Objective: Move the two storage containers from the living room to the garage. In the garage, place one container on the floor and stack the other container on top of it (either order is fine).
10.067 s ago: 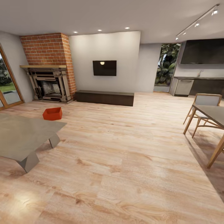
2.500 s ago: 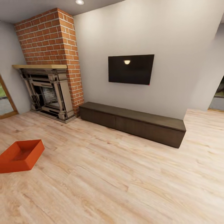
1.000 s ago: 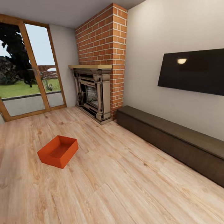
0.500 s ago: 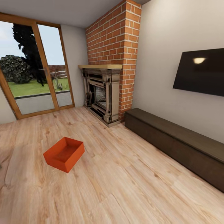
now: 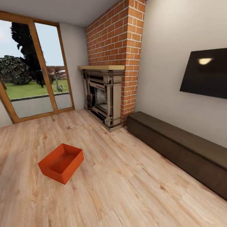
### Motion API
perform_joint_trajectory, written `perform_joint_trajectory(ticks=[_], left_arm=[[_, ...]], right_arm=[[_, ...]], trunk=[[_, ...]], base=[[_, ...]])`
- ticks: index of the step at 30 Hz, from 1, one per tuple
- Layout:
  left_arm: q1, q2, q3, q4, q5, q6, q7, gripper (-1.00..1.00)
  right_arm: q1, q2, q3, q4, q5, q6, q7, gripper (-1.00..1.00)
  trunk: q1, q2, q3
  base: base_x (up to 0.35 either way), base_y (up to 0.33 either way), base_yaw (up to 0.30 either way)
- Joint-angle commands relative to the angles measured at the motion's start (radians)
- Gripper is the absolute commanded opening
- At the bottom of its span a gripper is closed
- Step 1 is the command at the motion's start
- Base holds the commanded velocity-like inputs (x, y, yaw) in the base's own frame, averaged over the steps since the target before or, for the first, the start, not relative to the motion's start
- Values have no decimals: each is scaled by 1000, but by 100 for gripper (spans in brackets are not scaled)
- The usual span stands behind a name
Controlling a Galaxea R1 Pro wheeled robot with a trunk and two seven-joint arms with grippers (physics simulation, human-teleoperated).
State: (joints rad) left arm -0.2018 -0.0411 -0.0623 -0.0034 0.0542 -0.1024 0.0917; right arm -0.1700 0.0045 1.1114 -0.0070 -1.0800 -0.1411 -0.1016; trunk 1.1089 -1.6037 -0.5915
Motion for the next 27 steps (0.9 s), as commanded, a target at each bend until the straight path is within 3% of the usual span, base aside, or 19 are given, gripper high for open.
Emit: perform_joint_trajectory(ticks=[1, 27], left_arm=[[-1, 0, -7, 1, 6, -3, 3, 100], [-1, 0, -7, 1, 6, -3, 3, 100]], right_arm=[[0, 0, 8, -1, -8, -2, -4, 100], [0, 2, 11, -1, -8, -2, -4, 100]], trunk=[[0, 0, -1], [0, 0, -1]], base=[[322, 0, 0], [323, 0, 0]])
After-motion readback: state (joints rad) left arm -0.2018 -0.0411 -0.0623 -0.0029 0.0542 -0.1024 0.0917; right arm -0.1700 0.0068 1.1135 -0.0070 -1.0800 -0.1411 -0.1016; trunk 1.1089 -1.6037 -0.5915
